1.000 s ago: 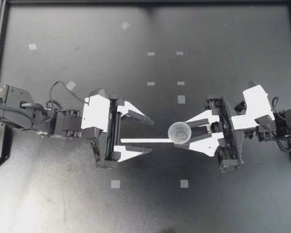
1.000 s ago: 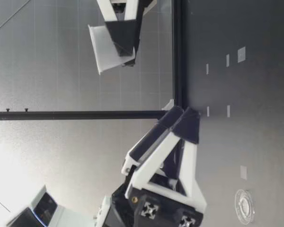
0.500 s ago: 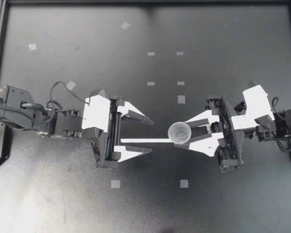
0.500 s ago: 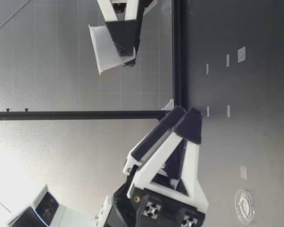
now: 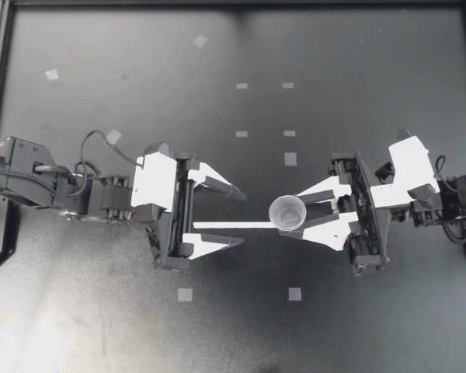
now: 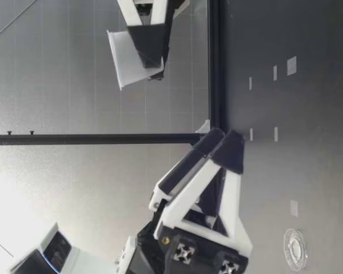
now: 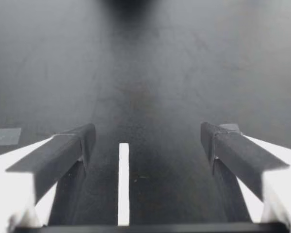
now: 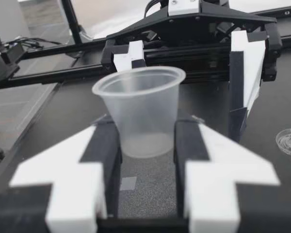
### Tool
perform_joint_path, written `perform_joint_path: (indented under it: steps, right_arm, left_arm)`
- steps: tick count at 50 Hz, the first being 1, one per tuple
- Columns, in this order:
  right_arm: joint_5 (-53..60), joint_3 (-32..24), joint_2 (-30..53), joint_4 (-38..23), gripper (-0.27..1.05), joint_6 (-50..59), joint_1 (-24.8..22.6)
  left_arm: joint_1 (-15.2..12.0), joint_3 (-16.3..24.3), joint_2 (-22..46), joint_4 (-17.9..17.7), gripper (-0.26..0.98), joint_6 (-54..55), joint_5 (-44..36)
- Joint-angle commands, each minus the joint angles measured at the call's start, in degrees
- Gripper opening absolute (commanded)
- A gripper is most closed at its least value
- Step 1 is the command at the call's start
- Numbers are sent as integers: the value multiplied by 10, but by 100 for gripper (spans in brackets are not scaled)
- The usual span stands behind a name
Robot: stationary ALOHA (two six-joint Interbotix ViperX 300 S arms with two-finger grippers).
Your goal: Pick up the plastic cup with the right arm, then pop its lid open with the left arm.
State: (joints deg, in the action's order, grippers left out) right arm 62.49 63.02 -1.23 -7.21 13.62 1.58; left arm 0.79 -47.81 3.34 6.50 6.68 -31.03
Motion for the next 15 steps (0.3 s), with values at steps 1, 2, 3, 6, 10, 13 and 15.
perform_joint_path:
  steps: [1,2,3,6,10,13,15]
  right_arm:
    - [3,-7,-4,0,20,-1,1]
    - [2,-7,-3,0,20,-1,1]
    - [2,-8,-3,0,20,-1,1]
    - [3,-8,-3,0,20,-1,1]
    - [3,-8,-3,0,20,-1,1]
    - [2,-8,-3,-1,20,-1,1]
    - [3,-7,-3,-1,20,-1,1]
  left_arm:
    - [-1,12,-6,-1,78,0,-3]
    - [-1,12,-6,0,78,0,-2]
    - [-1,12,-6,0,78,0,-2]
    - [-1,12,-5,0,78,0,-2]
    - [-1,12,-5,0,78,0,-2]
    - [-1,12,-4,-1,78,0,-2]
    - [-1,12,-5,0,78,0,-3]
